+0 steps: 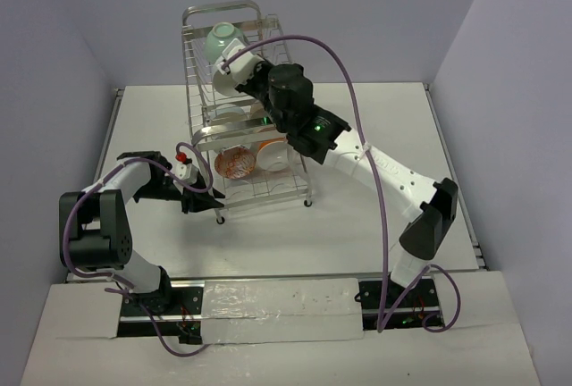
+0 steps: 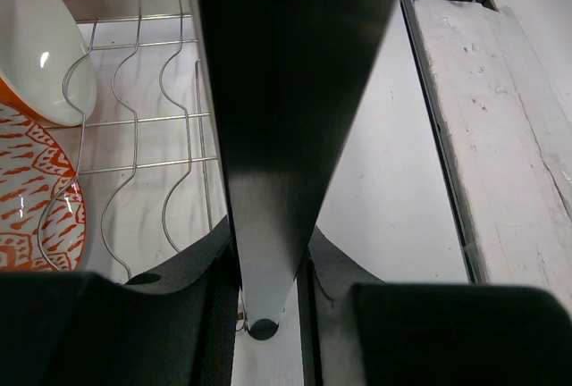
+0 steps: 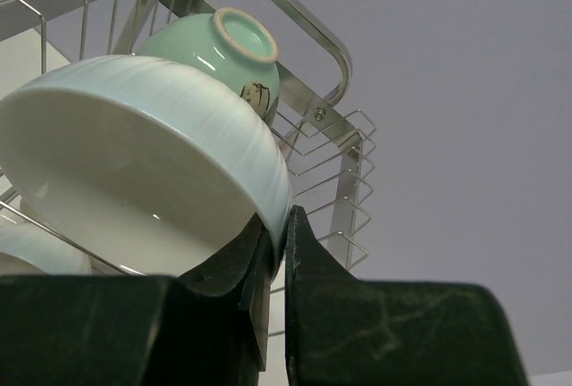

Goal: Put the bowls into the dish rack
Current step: Turn the bowl upside down over the dish rack.

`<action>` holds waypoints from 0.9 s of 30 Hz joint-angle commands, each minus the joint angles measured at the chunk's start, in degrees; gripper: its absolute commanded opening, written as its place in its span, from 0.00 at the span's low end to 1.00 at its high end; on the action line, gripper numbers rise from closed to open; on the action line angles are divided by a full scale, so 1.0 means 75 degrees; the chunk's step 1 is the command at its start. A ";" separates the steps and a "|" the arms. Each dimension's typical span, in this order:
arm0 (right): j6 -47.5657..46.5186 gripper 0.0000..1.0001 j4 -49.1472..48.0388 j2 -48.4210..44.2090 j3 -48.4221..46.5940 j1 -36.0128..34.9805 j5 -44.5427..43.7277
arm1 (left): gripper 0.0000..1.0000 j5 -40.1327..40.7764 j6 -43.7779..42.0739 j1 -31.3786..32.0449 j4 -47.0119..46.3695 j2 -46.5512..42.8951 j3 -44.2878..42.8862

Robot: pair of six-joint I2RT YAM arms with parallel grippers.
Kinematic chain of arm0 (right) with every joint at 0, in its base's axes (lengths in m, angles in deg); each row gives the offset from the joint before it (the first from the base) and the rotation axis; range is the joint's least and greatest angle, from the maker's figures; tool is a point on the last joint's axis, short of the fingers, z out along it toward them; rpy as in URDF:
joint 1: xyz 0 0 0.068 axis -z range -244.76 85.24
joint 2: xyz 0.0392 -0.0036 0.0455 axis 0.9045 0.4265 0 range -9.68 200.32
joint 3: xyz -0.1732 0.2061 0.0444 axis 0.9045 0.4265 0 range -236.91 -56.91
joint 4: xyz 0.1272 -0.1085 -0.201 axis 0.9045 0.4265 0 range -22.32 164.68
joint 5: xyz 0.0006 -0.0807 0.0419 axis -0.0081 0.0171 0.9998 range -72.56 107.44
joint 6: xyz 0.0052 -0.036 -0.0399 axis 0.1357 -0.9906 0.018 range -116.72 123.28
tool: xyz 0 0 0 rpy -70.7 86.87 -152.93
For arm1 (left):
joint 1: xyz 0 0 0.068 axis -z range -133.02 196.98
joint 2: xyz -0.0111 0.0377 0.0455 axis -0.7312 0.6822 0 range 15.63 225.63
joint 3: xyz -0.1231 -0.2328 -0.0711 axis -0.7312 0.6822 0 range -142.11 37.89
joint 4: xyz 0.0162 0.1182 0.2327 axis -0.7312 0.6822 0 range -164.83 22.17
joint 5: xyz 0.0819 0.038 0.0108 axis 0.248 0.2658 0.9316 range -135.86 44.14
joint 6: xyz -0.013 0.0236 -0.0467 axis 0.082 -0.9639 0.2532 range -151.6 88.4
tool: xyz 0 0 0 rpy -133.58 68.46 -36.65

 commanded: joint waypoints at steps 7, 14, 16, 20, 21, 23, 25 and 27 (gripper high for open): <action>0.0865 0.00 0.2539 -0.0524 -0.0352 -0.0318 0.0986 | 0.00 0.0986 0.1191 -0.0264 0.0281 0.0235 0.0143; 0.1217 0.06 0.3078 -0.0910 -0.0282 -0.0412 0.1197 | 0.00 0.0951 0.1085 -0.0276 0.0375 0.0199 0.0144; 0.1264 0.10 0.3149 -0.1004 -0.0189 -0.0436 0.1233 | 0.00 0.0962 0.1062 -0.0287 0.0363 0.0211 0.0132; 0.1323 0.14 0.3219 -0.1133 -0.0048 -0.0448 0.1233 | 0.00 0.0974 0.1085 -0.0287 0.0340 0.0176 0.0155; 0.1346 0.14 0.3266 -0.1145 -0.0048 -0.0448 0.1233 | 0.00 0.0974 0.1108 -0.0299 0.0328 0.0164 0.0155; 0.1405 0.15 0.3337 -0.1203 -0.0059 -0.0459 0.1256 | 0.00 0.0986 0.1109 -0.0299 0.0328 0.0153 0.0167; 0.1522 0.15 0.3477 -0.1273 -0.0083 -0.0459 0.1408 | 0.00 0.0986 0.1120 -0.0299 0.0316 0.0153 0.0167; 0.1604 0.18 0.3559 -0.1332 -0.0071 -0.0436 0.1537 | 0.00 0.0986 0.1132 -0.0299 0.0305 0.0141 0.0179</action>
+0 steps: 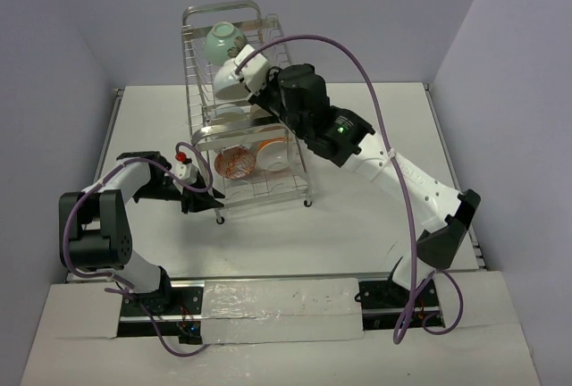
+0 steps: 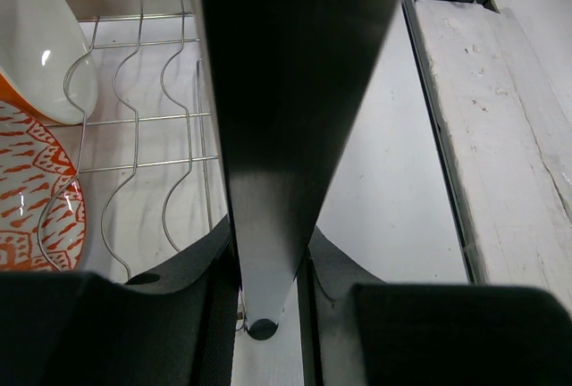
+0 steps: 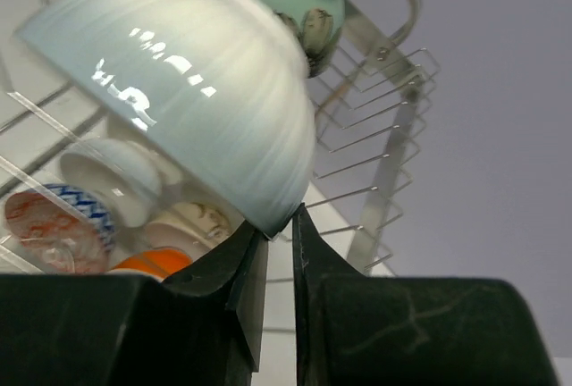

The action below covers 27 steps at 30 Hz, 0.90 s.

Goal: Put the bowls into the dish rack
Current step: Turn the bowl upside down over the dish rack.

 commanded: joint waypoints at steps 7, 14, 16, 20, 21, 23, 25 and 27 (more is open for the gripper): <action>0.0912 0.20 0.1634 -0.0888 0.0332 -0.0439 0.1659 | 0.00 0.0989 0.1138 -0.0331 0.0276 0.0044 0.0222; 0.0761 0.22 0.1612 -0.1157 0.0859 -0.0451 0.1637 | 0.00 0.0989 0.1173 -0.0355 0.0287 -0.0003 0.0211; 0.0725 0.23 0.1566 -0.1216 0.0999 -0.0462 0.1590 | 0.00 0.1012 0.1243 -0.0366 0.0229 -0.0038 0.0223; 0.0632 0.31 0.1484 -0.1310 0.1164 -0.0462 0.1438 | 0.00 0.1024 0.1314 -0.0378 0.0216 -0.0073 0.0234; 0.0620 0.32 0.1483 -0.1322 0.1176 -0.0474 0.1403 | 0.00 0.1012 0.1302 -0.0390 0.0217 -0.0073 0.0234; 0.0643 0.37 0.1507 -0.1333 0.1176 -0.0451 0.1414 | 0.00 0.1012 0.1314 -0.0402 0.0205 -0.0085 0.0234; 0.0666 0.40 0.1565 -0.1345 0.1129 -0.0451 0.1520 | 0.00 0.1024 0.1360 -0.0413 0.0135 -0.0108 0.0258; 0.0725 0.43 0.1647 -0.1357 0.1082 -0.0439 0.1683 | 0.00 0.1036 0.1407 -0.0413 0.0100 -0.0108 0.0258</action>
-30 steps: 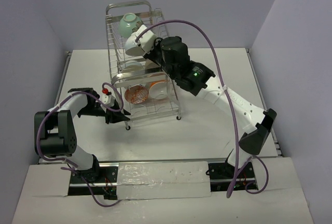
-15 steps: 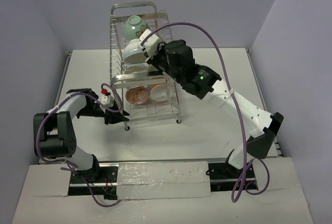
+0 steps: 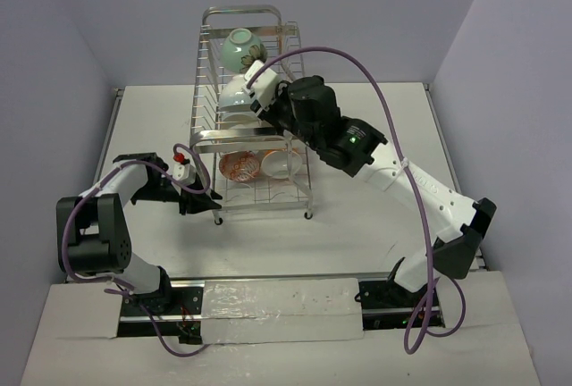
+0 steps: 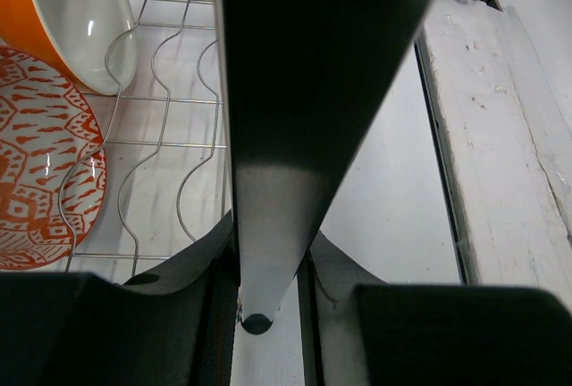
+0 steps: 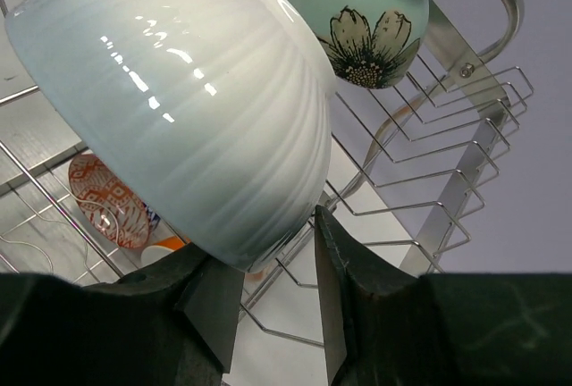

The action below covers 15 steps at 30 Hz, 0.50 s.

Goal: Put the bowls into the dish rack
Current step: Turn the bowl upside down over the dish rack.

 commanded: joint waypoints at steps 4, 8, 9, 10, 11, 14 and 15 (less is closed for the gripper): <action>0.0172 0.44 0.1289 -0.0515 -0.0017 -0.0398 0.1110 | 0.00 0.0908 0.1081 -0.0247 0.0196 0.0125 0.0112; 0.0207 0.47 0.1628 -0.0620 -0.0075 -0.0398 0.1368 | 0.00 0.0908 0.1093 -0.0271 0.0149 0.0102 0.0147; 0.0219 0.48 0.1699 -0.0644 -0.0076 -0.0398 0.1438 | 0.00 0.0919 0.1093 -0.0271 0.0149 0.0101 0.0136; 0.0230 0.49 0.1758 -0.0667 -0.0076 -0.0398 0.1555 | 0.00 0.0919 0.1081 -0.0282 0.0161 0.0113 0.0147; 0.0219 0.52 0.1816 -0.0702 -0.0052 -0.0398 0.1591 | 0.00 0.0919 0.1081 -0.0283 0.0149 0.0125 0.0147; 0.0277 0.56 0.2016 -0.0877 0.0076 -0.0398 0.1720 | 0.00 0.0931 0.1092 -0.0306 0.0137 0.0148 0.0147; 0.0301 0.57 0.2051 -0.0936 0.0204 -0.0398 0.1755 | 0.00 0.0943 0.1127 -0.0306 0.0114 0.0160 0.0159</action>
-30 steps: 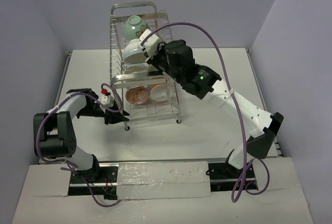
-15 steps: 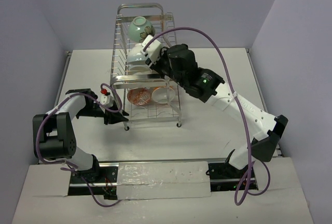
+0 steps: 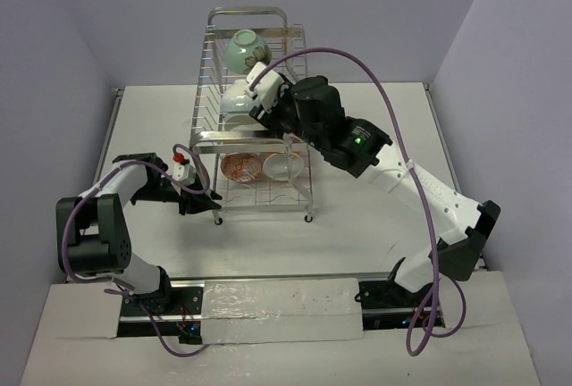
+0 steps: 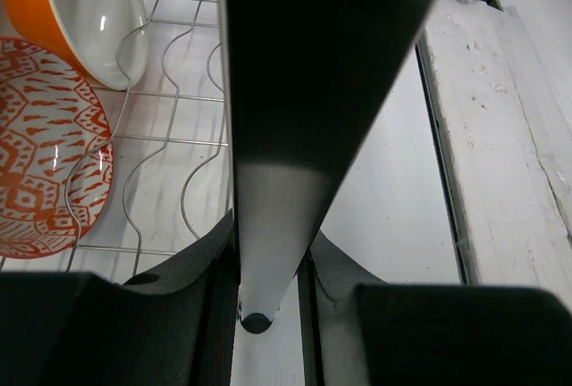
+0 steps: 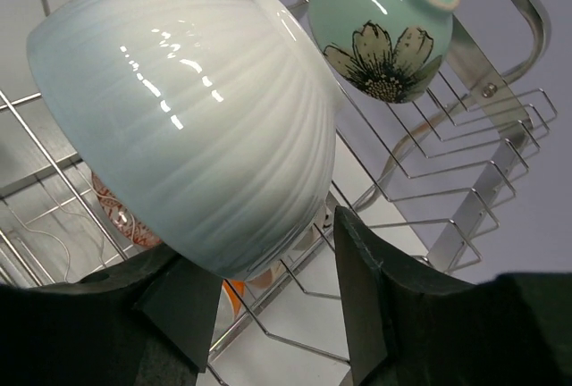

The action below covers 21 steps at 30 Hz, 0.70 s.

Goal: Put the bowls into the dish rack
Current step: Turn the bowl upside down over the dish rack.

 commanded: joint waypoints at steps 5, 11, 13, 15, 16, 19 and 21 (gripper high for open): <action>0.0295 0.67 0.2099 -0.0955 0.0452 -0.0401 0.1450 | 0.00 0.0972 0.1143 -0.0294 0.0116 0.0230 0.0109; 0.0424 0.71 0.2978 -0.0978 0.0382 -0.0401 0.1941 | 0.00 0.0995 0.1318 -0.0341 -0.0023 0.0184 0.0121; 0.0482 0.71 0.3130 -0.1014 0.0428 -0.0389 0.2164 | 0.00 0.1007 0.1412 -0.0341 -0.0094 0.0195 0.0109; 0.0506 0.72 0.3387 -0.1002 0.0417 -0.0366 0.2339 | 0.00 0.1019 0.1424 -0.0341 -0.0106 0.0207 0.0109; 0.0506 0.72 0.3493 -0.0979 0.0382 -0.0366 0.2456 | 0.00 0.1019 0.1447 -0.0341 -0.0094 0.0207 0.0109; 0.0448 0.72 0.3810 -0.0920 0.0358 -0.0354 0.2586 | 0.00 0.1054 0.1587 -0.0353 -0.0211 0.0160 0.0109; 0.0378 0.73 0.3869 -0.1013 0.0428 -0.0308 0.2586 | 0.00 0.1089 0.1693 -0.0353 -0.0282 0.0113 0.0133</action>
